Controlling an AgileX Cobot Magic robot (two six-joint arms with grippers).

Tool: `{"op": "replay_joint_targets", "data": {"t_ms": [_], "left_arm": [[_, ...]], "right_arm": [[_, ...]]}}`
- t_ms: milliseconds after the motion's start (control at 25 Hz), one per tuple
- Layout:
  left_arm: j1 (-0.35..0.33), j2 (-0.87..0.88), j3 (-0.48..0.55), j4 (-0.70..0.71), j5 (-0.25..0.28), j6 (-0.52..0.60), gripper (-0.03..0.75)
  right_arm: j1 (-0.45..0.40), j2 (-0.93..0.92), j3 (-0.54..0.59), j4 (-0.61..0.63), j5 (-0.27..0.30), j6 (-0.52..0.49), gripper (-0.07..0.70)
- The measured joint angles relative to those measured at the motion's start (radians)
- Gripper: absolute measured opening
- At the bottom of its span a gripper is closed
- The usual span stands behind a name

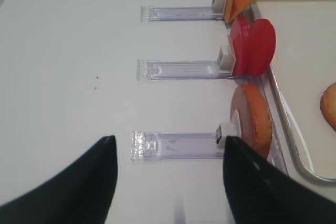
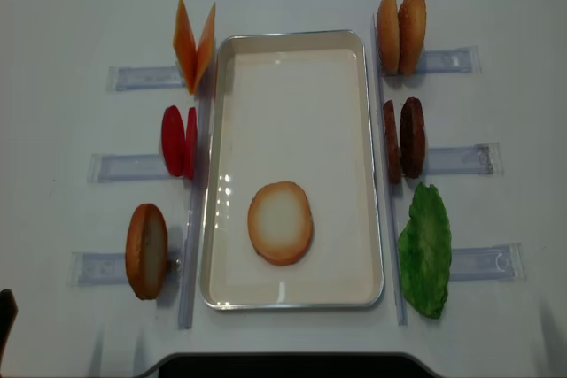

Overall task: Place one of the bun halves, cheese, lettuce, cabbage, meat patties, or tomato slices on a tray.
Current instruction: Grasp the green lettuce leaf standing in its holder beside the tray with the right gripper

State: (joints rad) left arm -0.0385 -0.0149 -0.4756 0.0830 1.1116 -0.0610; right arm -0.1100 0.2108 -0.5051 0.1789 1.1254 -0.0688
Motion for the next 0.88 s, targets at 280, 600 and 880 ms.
{"op": "replay_joint_targets", "data": {"t_ms": [280, 600, 880], "left_arm": [[0.000, 0.000, 0.000, 0.000, 0.000, 0.000, 0.471], [0.000, 0.000, 0.000, 0.000, 0.000, 0.000, 0.427], [0.000, 0.000, 0.000, 0.000, 0.000, 0.000, 0.361]], "right_arm": [[0.000, -0.051, 0.000, 0.000, 0.000, -0.002, 0.556], [0.000, -0.189, 0.000, 0.000, 0.000, -0.010, 0.541], [0.000, -0.141, -0.001, 0.043, -0.005, -0.012, 0.540]]}}
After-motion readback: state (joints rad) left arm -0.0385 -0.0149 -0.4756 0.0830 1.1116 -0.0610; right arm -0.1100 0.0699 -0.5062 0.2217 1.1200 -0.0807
